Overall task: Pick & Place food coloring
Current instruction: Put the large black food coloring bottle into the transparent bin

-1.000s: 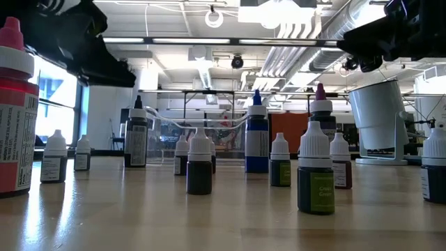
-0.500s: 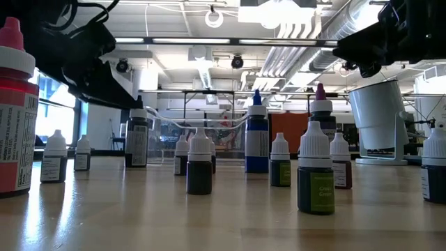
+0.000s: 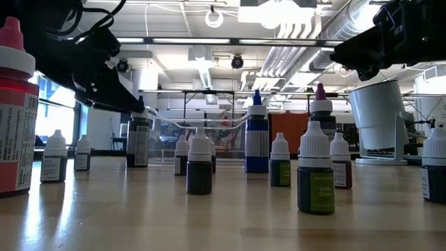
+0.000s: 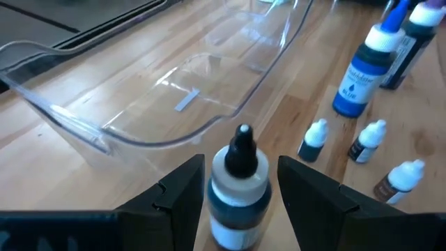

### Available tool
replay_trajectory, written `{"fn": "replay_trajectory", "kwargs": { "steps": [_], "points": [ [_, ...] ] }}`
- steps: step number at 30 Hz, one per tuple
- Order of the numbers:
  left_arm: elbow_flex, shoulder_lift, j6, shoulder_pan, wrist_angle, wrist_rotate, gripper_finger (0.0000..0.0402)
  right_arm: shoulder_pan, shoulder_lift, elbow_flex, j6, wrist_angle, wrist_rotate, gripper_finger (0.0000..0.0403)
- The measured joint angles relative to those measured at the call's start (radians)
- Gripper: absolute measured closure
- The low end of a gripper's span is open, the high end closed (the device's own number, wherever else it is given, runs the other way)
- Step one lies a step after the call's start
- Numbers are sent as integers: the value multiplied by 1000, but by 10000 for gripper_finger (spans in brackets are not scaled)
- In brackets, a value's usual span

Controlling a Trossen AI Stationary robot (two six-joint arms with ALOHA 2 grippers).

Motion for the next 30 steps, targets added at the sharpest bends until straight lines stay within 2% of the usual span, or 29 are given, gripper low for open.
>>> {"fn": "replay_trajectory", "kwargs": {
  "steps": [13,22,30],
  "points": [
    [0,80,-9,0,39,-46,228,0,0,0,0,7,0,261],
    [0,80,-5,0,46,-64,306,0,0,0,0,8,0,261],
    [0,81,235,-1,360,45,286,0,0,0,-1,8,0,261]
  ]
}}
